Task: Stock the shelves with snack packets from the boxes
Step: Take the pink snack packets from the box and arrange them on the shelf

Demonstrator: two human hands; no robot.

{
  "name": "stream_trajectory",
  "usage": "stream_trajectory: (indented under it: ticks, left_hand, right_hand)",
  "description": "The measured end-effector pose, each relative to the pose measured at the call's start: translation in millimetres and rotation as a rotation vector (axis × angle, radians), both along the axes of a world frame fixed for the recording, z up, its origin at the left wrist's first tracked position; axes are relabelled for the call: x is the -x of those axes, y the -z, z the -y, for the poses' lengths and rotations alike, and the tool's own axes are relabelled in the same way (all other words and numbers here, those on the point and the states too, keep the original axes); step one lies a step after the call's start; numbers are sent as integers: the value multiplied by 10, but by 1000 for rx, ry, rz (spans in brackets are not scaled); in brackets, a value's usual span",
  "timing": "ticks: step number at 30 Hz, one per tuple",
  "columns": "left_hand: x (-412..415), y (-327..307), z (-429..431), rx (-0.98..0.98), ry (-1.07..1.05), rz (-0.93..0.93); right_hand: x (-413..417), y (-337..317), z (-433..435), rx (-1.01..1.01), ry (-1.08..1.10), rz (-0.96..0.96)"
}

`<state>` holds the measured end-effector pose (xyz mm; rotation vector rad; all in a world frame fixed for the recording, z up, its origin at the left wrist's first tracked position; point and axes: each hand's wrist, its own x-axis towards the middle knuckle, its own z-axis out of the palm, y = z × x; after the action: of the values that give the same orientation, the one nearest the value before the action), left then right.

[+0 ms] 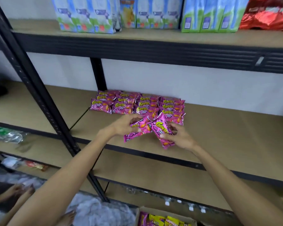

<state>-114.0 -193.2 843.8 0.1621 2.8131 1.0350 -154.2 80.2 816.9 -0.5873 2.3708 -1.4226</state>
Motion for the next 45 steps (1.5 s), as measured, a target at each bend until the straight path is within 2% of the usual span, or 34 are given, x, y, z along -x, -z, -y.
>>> stream_trajectory:
  ticks: [5,14,26,39,45]
  left_hand:
    - [269,19,540,-8,-79,-8]
    - [511,187,1303,-28,-141,-48]
    - [727,324,2085,200,-250,-89]
    - [785,404,2167,546,-372,-160]
    - [800,505,2190,536,-398,-176]
  right_hand:
    - [280,-35,499,-141,30,-7]
    - [535,-73,1290,-141,40,-40]
    - [713,-50,1883,-236,-7,-96]
    - [903,19,2273,-317,-26,-157]
    - [928,55,2441,-429,-9,-215]
